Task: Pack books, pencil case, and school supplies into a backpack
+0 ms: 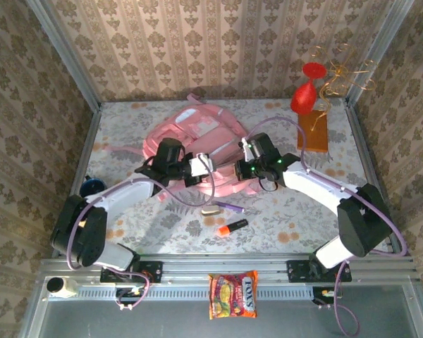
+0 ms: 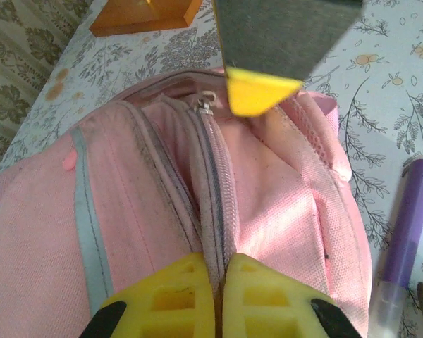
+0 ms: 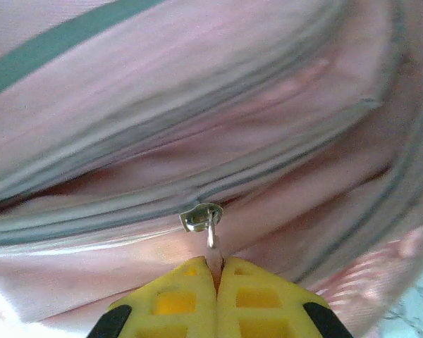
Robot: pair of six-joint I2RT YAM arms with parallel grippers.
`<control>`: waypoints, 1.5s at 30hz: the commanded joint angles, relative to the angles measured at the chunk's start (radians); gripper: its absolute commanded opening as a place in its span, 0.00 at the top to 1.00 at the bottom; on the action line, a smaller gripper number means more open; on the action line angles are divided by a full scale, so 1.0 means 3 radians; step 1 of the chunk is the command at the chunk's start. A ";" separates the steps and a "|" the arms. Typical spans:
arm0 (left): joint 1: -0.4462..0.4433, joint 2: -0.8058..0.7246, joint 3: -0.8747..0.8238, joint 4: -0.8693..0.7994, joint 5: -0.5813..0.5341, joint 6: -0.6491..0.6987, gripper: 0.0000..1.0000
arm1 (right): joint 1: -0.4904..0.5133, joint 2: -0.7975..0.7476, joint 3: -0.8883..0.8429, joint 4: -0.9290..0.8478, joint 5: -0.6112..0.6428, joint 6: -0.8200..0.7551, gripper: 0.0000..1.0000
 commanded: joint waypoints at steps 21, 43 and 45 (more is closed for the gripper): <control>-0.0284 -0.0459 -0.0149 0.0026 -0.0671 -0.0529 0.35 | 0.0328 -0.0097 0.0311 0.0324 -0.0550 0.0039 1.00; -0.0135 0.0007 -0.0041 0.0053 -0.0696 -0.0084 1.00 | 0.0262 -0.0199 0.0047 0.0260 -0.0228 0.0049 1.00; -0.0079 -0.0077 -0.0108 0.0146 -0.0547 -0.0125 1.00 | 0.0223 -0.0158 0.0096 0.0087 0.0004 0.0021 1.00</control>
